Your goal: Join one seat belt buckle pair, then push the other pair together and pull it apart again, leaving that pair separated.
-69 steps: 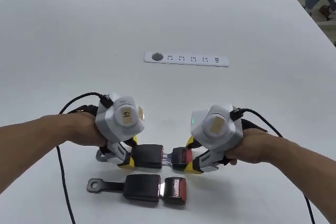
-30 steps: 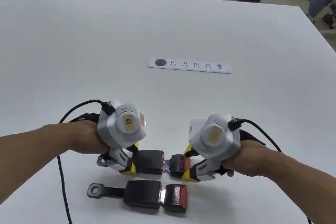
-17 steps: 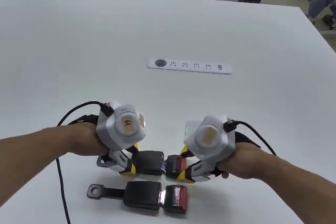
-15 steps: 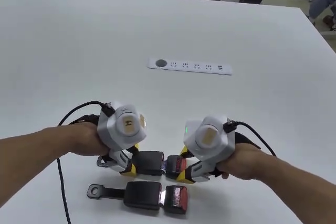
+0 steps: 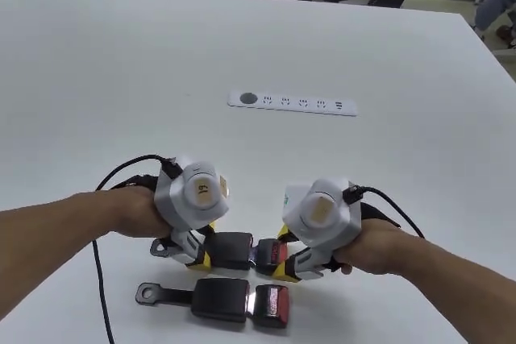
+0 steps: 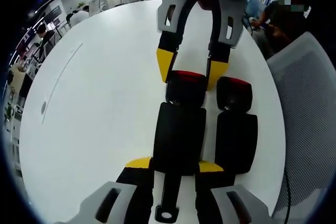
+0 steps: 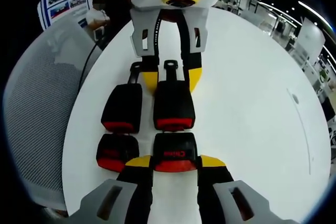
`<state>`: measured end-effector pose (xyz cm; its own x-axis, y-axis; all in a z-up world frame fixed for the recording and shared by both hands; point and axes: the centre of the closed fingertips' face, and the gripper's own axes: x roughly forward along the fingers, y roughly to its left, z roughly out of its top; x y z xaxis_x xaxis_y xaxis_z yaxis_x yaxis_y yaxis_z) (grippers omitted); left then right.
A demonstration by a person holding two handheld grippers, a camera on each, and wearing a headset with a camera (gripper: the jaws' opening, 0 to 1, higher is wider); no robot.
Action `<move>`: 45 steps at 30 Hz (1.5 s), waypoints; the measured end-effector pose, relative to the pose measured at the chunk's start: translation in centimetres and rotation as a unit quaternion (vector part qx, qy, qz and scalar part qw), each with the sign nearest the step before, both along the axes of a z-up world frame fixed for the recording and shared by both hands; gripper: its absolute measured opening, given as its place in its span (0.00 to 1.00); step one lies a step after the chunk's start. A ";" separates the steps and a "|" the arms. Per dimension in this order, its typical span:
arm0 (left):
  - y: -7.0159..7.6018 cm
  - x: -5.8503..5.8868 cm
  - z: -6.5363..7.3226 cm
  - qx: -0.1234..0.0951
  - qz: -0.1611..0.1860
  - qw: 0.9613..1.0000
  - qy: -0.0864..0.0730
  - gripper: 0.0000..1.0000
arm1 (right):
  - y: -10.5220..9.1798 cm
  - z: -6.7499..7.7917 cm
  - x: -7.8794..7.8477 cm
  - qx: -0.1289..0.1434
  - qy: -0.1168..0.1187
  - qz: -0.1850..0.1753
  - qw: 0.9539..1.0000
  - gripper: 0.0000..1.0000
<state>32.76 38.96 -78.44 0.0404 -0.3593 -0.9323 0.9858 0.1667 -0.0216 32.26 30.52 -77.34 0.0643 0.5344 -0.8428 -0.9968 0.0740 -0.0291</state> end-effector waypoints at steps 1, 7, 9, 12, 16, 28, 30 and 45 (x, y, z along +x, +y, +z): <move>0.0 0.0 0.0 0.001 -0.001 1.000 0.001 0.30 | 0.0 -0.1 0.1 0.001 0.000 0.000 1.000 0.28; -0.1 -0.1 0.1 0.004 -0.002 1.000 0.001 0.30 | -0.2 -0.5 0.2 0.001 0.000 0.006 1.000 0.28; -0.1 -0.2 0.1 0.003 -0.001 1.000 0.001 0.30 | -0.3 -0.4 0.2 -0.001 -0.001 0.007 1.000 0.28; -0.1 -0.2 0.1 0.006 -0.003 1.000 0.003 0.31 | -0.6 -0.2 0.0 -0.004 0.000 0.006 1.000 0.28; -0.2 -0.2 0.1 0.019 -0.011 1.000 0.004 0.31 | -1.3 -0.5 0.2 -0.009 0.001 0.008 1.000 0.28; -0.3 -0.3 0.0 0.027 -0.011 1.000 0.004 0.31 | -2.0 0.0 0.0 -0.004 0.001 0.013 1.000 0.28; -0.3 -0.3 0.1 0.026 -0.011 1.000 0.004 0.31 | -2.2 -0.2 0.1 -0.005 0.001 0.015 1.000 0.28; -0.1 -0.3 0.0 0.029 -0.008 1.000 0.005 0.31 | -4.3 -0.2 -0.4 -0.020 0.006 0.019 1.000 0.29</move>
